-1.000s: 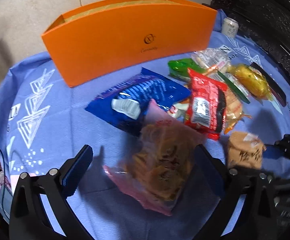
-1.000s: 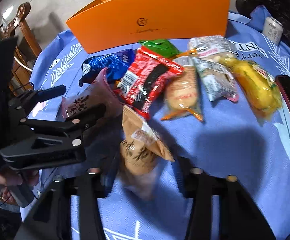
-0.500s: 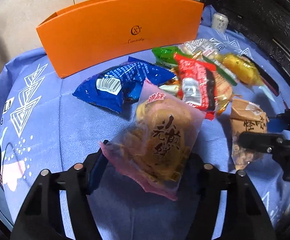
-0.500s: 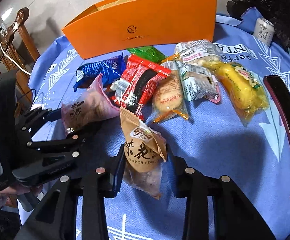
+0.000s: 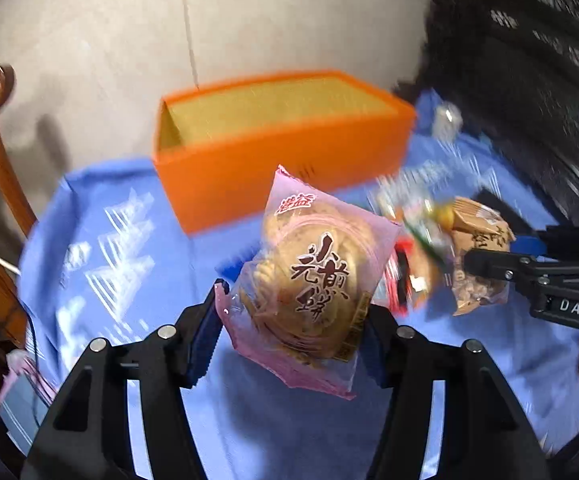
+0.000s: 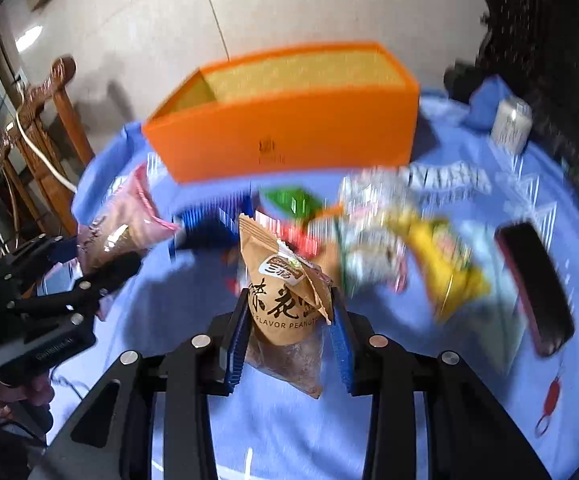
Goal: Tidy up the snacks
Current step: 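Carry both bags over the orange box and open both tools, then move both open tools back toward the remaining snacks, then grasp the blue biscuit pack with the left tool while the right tool grasps the red snack bag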
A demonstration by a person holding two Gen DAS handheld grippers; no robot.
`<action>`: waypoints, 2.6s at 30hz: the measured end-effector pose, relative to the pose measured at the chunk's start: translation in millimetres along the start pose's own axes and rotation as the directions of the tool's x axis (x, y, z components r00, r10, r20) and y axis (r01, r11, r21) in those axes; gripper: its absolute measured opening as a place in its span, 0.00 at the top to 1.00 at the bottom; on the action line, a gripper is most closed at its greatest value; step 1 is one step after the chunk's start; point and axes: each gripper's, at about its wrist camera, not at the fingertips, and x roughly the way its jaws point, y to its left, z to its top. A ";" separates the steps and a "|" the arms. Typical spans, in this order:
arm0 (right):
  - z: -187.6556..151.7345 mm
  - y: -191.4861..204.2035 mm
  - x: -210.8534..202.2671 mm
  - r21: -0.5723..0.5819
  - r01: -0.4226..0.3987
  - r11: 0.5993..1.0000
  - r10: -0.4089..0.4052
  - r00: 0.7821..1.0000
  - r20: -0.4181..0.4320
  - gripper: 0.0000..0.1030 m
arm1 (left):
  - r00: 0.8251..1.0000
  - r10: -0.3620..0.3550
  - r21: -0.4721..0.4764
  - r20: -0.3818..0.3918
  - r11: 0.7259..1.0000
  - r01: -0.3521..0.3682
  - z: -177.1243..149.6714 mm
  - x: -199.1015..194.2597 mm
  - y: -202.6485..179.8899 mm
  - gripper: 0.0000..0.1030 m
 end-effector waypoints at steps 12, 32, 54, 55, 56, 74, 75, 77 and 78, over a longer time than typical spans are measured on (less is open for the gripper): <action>124.9 -10.0 1.3 -0.012 0.019 1.000 -0.016 0.984 0.179 0.63 | 0.992 0.097 -0.108 0.086 0.990 -0.087 127.7 19.7 36.5 0.44; 212.4 -4.2 49.3 -0.009 0.084 0.996 -0.079 0.966 0.247 0.17 | 0.966 0.243 -0.224 0.084 0.950 -0.219 206.4 78.1 57.7 0.04; 35.5 -9.9 54.2 0.117 0.034 0.993 -0.032 0.999 -0.019 0.17 | 0.982 0.175 -0.184 -0.067 0.965 -0.185 54.4 49.8 41.9 0.04; 30.3 -8.5 57.6 0.125 0.032 0.992 -0.028 0.999 -0.033 0.18 | 0.982 0.174 -0.176 -0.078 0.967 -0.186 48.8 50.0 41.6 0.04; 27.5 -7.4 59.8 0.126 0.030 0.992 -0.025 0.999 -0.041 0.18 | 0.980 0.175 -0.167 -0.090 0.968 -0.188 43.6 50.3 41.3 0.04; 2.9 18.3 100.9 0.041 0.079 0.996 -0.074 0.992 -0.103 0.27 | 0.985 0.108 -0.079 -0.133 0.990 -0.119 14.5 66.6 38.6 0.04; 2.7 21.6 102.4 0.020 0.091 0.996 -0.089 0.991 -0.099 0.28 | 0.986 0.101 -0.070 -0.133 0.991 -0.111 14.8 68.9 37.8 0.04; 1.9 28.2 103.4 -0.016 0.100 0.995 -0.101 0.990 -0.095 0.31 | 0.987 0.093 -0.047 -0.131 0.994 -0.100 15.3 73.3 35.4 0.04; 1.6 30.6 103.0 -0.027 0.088 0.996 -0.090 0.992 -0.093 0.38 | 0.987 0.088 -0.025 -0.132 0.995 -0.092 15.6 76.3 34.6 0.04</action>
